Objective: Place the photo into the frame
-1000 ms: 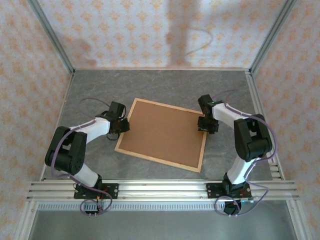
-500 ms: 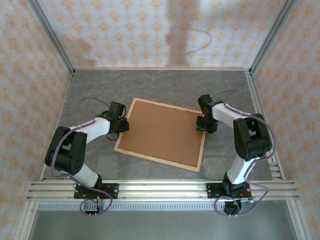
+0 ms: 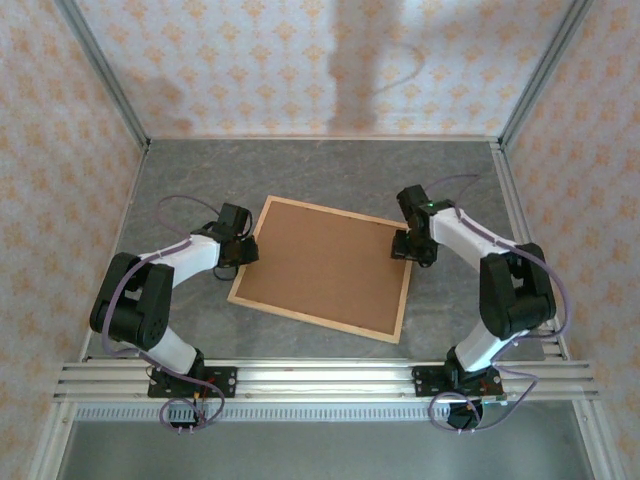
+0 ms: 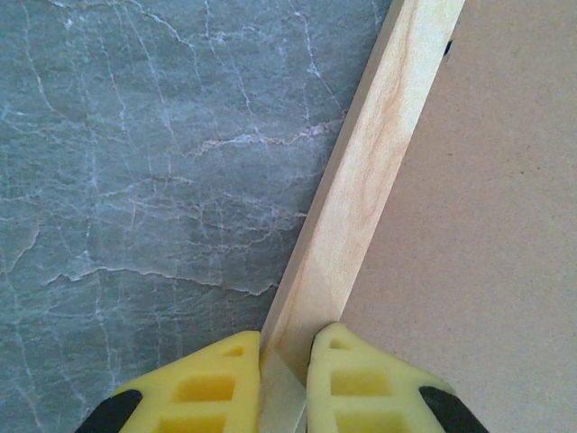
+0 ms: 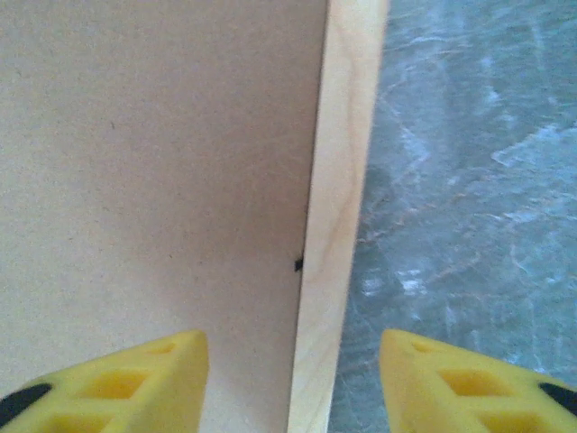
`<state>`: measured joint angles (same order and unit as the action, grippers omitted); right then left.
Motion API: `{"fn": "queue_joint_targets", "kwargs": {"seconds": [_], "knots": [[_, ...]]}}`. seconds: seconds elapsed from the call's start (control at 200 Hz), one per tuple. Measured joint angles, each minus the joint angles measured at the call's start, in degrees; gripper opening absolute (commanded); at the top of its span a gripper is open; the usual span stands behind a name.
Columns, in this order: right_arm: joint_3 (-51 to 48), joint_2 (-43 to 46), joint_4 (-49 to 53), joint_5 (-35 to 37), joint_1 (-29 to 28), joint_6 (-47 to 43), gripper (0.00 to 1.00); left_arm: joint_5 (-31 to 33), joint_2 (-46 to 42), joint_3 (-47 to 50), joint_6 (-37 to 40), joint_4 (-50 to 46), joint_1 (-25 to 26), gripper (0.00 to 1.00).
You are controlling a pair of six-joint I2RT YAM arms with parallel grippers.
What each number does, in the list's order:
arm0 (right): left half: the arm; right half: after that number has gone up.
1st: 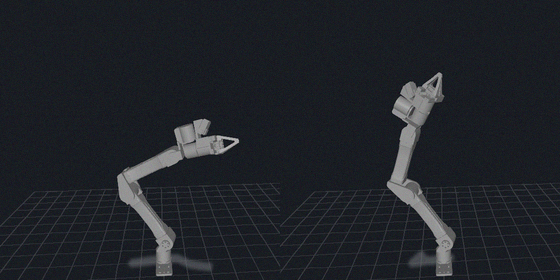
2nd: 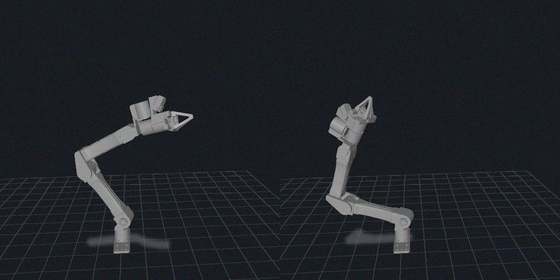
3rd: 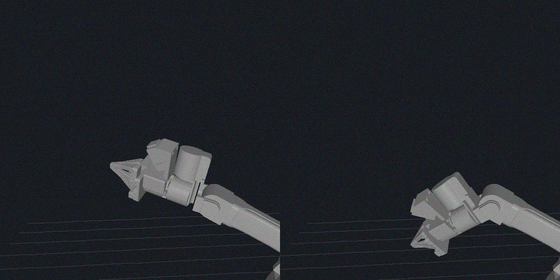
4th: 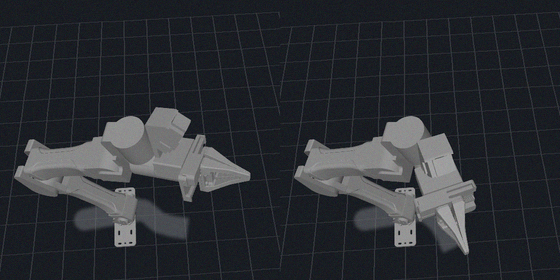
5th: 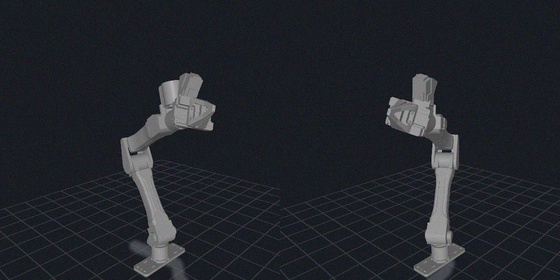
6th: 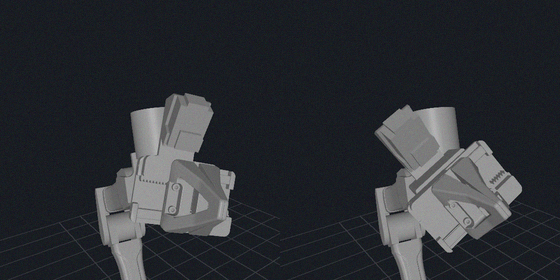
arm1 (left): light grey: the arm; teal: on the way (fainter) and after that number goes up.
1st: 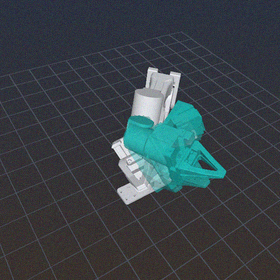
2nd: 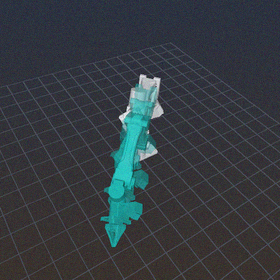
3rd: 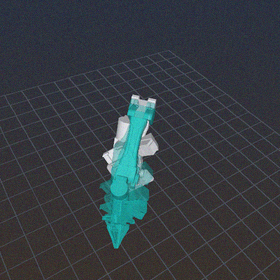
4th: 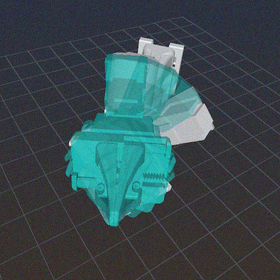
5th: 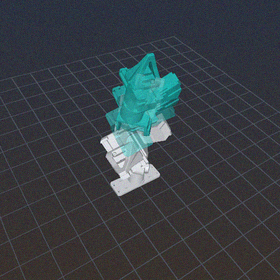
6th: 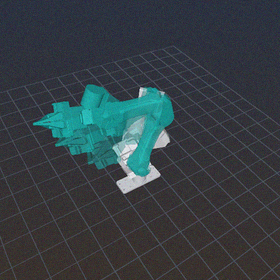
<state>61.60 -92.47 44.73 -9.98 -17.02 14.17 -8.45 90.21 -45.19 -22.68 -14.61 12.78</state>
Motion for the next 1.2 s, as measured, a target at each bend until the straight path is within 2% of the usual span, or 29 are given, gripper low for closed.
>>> {"fn": "queue_joint_targets", "kwargs": {"seconds": [0.15,0.28,0.375,0.45,0.691,0.906,1.201], "knots": [[-0.96,1.99,1.97,0.02,0.35,0.39,0.49,0.35,-0.59,0.68,-1.16,0.42,0.00,0.10],[-4.61,3.56,2.95,-4.15,0.17,0.83,0.51,0.37,-1.62,2.58,-3.39,2.97,0.00,0.09],[-6.88,5.16,4.87,-6.38,-0.68,1.57,0.43,0.37,-1.86,3.23,-4.37,4.02,0.00,0.10],[-7.82,6.51,6.27,-6.82,-1.64,2.45,0.42,0.37,-1.88,3.26,-4.59,4.20,0.00,0.10],[-11.23,10.82,11.54,-5.68,-6.45,6.40,0.40,0.37,-1.90,3.41,-4.96,4.48,0.00,0.11],[-12.68,11.13,12.70,-4.90,-10.73,9.86,0.39,0.37,-2.01,3.80,-4.96,5.09,0.00,0.11],[-14.45,8.41,10.86,-5.05,-11.82,11.39,0.39,0.37,-2.01,3.96,-4.96,5.35,0.00,0.11]]}}
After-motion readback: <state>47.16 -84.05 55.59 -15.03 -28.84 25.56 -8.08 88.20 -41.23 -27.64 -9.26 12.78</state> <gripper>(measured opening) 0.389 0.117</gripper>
